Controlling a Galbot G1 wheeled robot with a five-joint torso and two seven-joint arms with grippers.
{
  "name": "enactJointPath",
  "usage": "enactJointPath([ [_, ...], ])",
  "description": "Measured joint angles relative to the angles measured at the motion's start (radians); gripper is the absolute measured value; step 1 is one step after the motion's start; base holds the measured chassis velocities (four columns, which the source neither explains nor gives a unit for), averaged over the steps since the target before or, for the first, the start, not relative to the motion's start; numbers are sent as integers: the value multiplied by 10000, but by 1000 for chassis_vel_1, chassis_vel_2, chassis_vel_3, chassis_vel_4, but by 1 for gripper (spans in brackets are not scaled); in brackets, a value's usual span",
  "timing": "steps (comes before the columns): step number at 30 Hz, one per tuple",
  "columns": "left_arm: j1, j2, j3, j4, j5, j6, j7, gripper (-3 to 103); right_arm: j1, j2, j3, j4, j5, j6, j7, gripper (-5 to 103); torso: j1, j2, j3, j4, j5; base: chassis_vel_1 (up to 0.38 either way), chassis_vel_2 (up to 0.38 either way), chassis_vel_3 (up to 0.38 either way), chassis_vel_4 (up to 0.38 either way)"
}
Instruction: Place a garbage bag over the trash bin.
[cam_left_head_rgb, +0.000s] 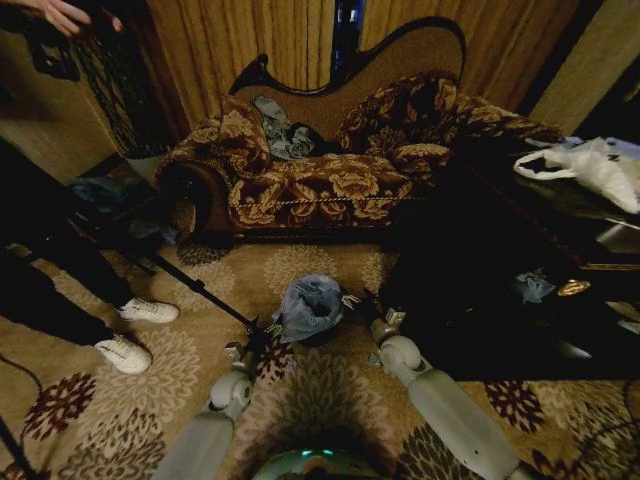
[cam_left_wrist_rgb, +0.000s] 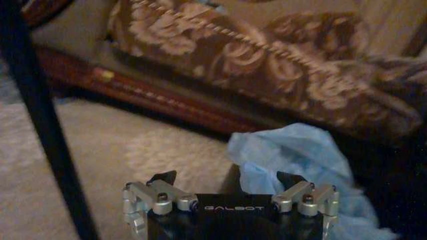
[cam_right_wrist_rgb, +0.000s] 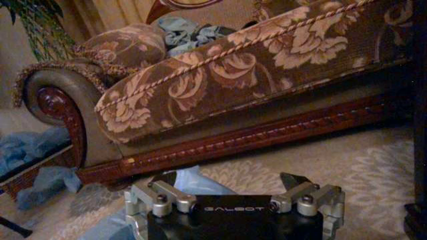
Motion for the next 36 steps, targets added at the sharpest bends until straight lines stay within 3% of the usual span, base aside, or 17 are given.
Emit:
enactJointPath([
  [5, 286, -12, -107, -68, 232, -632, 1233, 100, -13, -18, -3, 0, -48, -5, -14, 100, 0, 0, 0, 0, 0, 0, 0, 0, 0],
  [7, 331, -20, -123, -69, 273, -708, 1459, 100, -28, -29, -2, 5, -54, -5, -19, 100, 0, 0, 0, 0, 0, 0, 0, 0, 0],
  [9, 483, -49, -152, -55, 437, -960, 2324, 100, -89, -64, 11, 48, -61, -5, -37, 100, 0, 0, 0, -1, 0, 0, 0, 0, 0],
  [18, 839, -125, -100, 91, 1343, -1262, 3598, 100, -142, -187, 25, 205, -60, -8, -49, 100, 0, 0, 0, 0, 0, 0, 0, 0, 0],
  [24, 857, -196, -99, 324, 1398, -1374, 3562, 100, -152, -265, 39, 237, -77, -8, -76, 100, 0, 0, 0, 0, 0, 0, 0, 0, 0],
  [26, 847, -261, -111, 518, 1366, -1444, 2986, 100, -164, -299, 56, 209, -135, -1, -144, 100, 0, 0, 0, 0, 1, 0, 0, 0, 0],
  [28, 836, -278, -113, 567, 1325, -1444, 2800, 100, -174, -304, 61, 203, -141, -1, -155, 100, 0, 0, -1, 0, 0, 0, 0, 0, 0],
  [30, 701, -356, -197, 942, 924, -1510, 2094, 100, -221, -340, 63, 194, -169, 4, -199, 100, 0, 0, 0, 0, -1, 0, 0, 0, 0],
  [34, 568, -311, -238, 1290, 299, -1585, 1945, 100, -240, -352, 63, 181, -181, 10, -213, 100, 0, -2, 0, -1, 0, 0, 0, 0, 0],
  [36, 414, -270, -277, 1723, -269, -1367, 1397, 100, -239, -353, 57, 183, -181, 13, -214, 100, 0, -1, -1, 0, 1, 0, 0, 0, 0],
])
